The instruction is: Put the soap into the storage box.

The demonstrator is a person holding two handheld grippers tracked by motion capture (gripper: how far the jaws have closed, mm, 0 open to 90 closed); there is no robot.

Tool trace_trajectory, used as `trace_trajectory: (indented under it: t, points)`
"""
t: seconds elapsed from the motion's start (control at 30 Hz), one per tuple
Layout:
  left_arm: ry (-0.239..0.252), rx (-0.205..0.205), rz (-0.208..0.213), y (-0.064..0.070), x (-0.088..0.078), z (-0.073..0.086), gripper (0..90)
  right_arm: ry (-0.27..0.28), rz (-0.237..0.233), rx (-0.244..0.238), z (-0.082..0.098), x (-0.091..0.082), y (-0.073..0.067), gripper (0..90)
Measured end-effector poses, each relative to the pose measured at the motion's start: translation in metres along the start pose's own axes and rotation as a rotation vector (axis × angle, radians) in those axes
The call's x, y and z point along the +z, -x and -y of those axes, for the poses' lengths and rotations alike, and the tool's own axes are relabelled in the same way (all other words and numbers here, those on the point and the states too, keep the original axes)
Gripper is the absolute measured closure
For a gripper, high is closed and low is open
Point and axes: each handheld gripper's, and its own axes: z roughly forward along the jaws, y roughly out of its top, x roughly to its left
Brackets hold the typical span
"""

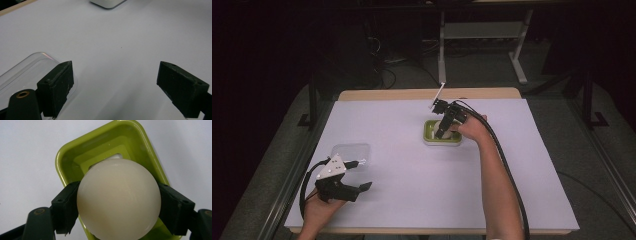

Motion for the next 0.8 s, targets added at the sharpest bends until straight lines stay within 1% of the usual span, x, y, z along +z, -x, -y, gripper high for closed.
trace_trajectory:
  t: [0.13,0.47,0.63,0.67,0.8]
  points:
    - [0.002,-0.004,0.0,0.0005,-0.0002,-0.0001,13.6,-0.002,-0.001,0.009,-0.0005,0.0003,-0.0004,24.1]
    - [0.003,-0.007,0.0,0.0005,-0.0005,-0.0001,13.6,-0.002,0.005,0.011,-0.0011,0.0016,-0.0005,24.1]
    - [0.002,-0.005,0.0,0.0001,-0.0004,-0.0002,13.6,-0.004,0.011,0.002,-0.0017,0.0017,-0.0007,24.1]
    - [0.002,-0.005,0.0,0.0002,-0.0005,-0.0002,13.6,-0.005,0.01,0.009,-0.0018,0.0019,-0.001,24.1]
    - [0.003,-0.007,-0.002,0.0002,-0.0006,-0.0001,13.6,-0.006,0.01,0.01,-0.0017,0.0021,-0.0009,24.1]
